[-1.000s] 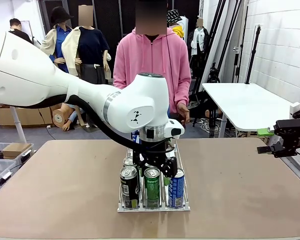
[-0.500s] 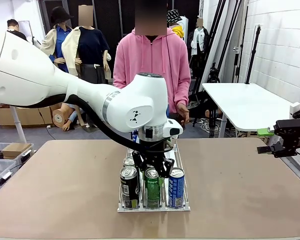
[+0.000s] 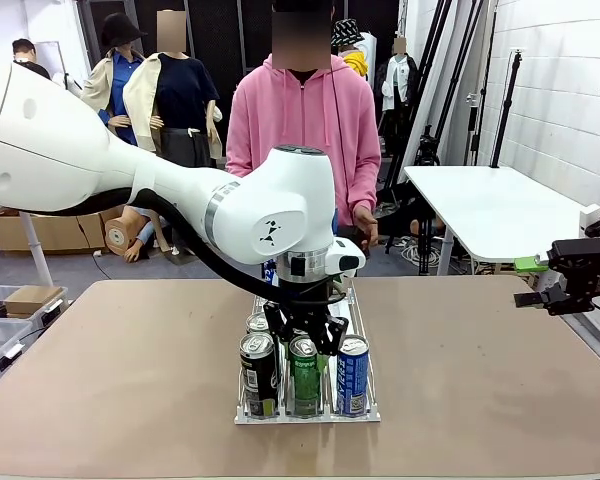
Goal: Retrieve and hand over the desired beverage to the person.
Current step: Pick up another can of the same type that the person held from the Automatic Can Dispenser.
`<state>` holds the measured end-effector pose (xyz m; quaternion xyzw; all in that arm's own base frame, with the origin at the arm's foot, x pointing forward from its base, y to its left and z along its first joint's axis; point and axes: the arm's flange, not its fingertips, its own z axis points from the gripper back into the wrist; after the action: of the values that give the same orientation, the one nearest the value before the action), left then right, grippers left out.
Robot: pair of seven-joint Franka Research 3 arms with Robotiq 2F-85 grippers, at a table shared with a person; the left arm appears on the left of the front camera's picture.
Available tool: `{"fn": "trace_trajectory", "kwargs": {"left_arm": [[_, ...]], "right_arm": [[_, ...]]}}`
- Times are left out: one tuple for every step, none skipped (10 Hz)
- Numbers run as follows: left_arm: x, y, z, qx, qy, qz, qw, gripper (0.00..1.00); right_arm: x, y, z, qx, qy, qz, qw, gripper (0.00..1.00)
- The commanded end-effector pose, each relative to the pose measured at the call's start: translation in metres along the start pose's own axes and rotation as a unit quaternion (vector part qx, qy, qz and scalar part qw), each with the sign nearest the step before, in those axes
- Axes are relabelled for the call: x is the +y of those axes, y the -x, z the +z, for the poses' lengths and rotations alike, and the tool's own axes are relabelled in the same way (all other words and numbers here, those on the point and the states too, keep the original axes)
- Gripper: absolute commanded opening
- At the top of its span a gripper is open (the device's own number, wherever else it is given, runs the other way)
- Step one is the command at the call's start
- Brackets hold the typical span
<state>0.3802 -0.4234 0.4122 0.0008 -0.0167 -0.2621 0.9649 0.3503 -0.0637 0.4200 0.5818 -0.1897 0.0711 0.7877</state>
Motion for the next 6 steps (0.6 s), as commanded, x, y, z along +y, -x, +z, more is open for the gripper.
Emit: {"fn": "trace_trajectory", "kwargs": {"left_arm": [[-0.0008, 0.0004, 0.0001, 0.0, -0.001, -0.001, 1.0, 0.0], [-0.0008, 0.0004, 0.0001, 0.0, -0.001, -0.001, 1.0, 0.0], [-0.0008, 0.0004, 0.0001, 0.0, -0.001, -0.001, 1.0, 0.0], [-0.0008, 0.0004, 0.0001, 0.0, -0.001, -0.001, 1.0, 0.0], [-0.0008, 0.0004, 0.0001, 0.0, -0.001, -0.001, 1.0, 0.0], [0.0, 0.0, 0.0, 0.0, 0.0, 0.0, 1.0, 0.0]], "right_arm": [[0.0003, -0.0001, 0.0001, -0.001, -0.005, 0.001, 1.0, 1.0], [0.0003, -0.0001, 0.0001, -0.001, -0.005, 0.001, 1.0, 1.0], [0.0003, -0.0001, 0.0001, -0.001, -0.005, 0.001, 1.0, 1.0], [0.0003, -0.0001, 0.0001, -0.001, -0.005, 0.001, 1.0, 1.0], [0.0003, -0.0001, 0.0001, -0.001, -0.005, 0.001, 1.0, 1.0], [0.0003, -0.0001, 0.0001, -0.001, -0.005, 0.001, 1.0, 1.0]]}}
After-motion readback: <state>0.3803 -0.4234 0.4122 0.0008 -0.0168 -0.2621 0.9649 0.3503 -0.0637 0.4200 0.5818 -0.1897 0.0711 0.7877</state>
